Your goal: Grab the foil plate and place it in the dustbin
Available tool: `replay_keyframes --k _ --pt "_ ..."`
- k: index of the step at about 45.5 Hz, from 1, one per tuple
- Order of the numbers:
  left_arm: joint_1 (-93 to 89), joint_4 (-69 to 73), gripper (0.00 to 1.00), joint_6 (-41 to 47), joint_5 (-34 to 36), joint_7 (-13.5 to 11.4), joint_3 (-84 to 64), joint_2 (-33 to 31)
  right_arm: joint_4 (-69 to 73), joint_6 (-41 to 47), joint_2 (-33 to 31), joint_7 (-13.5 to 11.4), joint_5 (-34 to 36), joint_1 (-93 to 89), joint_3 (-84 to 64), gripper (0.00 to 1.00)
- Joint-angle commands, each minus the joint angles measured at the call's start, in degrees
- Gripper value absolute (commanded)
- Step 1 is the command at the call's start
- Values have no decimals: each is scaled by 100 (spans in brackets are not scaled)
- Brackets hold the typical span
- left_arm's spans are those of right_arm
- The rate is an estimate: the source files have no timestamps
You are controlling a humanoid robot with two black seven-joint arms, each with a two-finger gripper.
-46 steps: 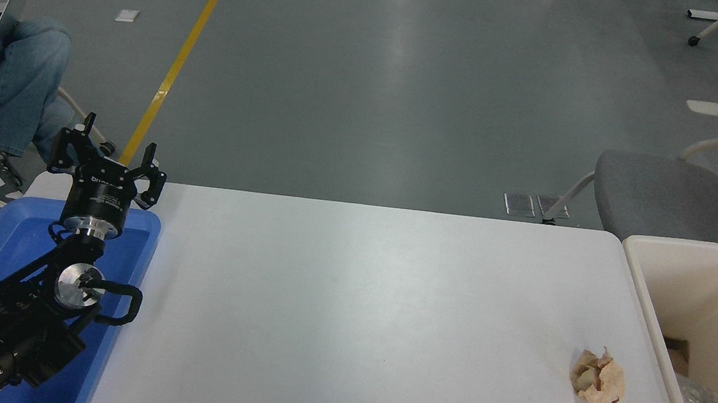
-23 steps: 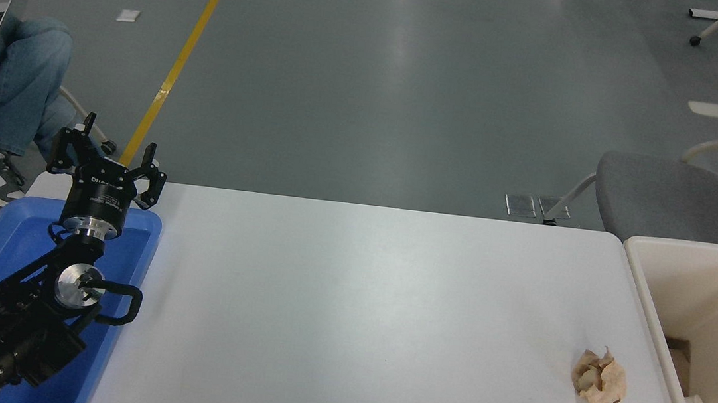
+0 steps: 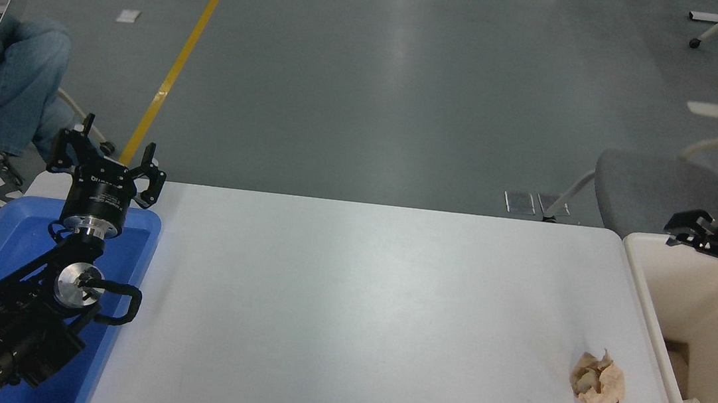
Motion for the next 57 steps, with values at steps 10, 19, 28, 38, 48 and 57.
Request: replay_keyframes --k 10,19,28,38,48,57 --pt "-7 -3 99 0 -1 0 0 -6 1013 1858 1044 18 344 2070 -34 100" --pt "-7 -3 99 0 -1 0 0 2 1014 3249 1326 18 863 2352 255 100" --pt "-7 6 99 0 -1 0 0 -6 996 3249 1782 9 837 2291 282 100" --pt "2 6 99 0 -1 0 0 2 847 3249 2143 0 863 2212 -192 100" --pt "2 6 99 0 -1 0 0 -6 847 3249 2126 0 872 2212 -491 100" --pt "2 6 99 0 -1 0 0 -6 838 3249 1757 9 872 2326 -939 100"
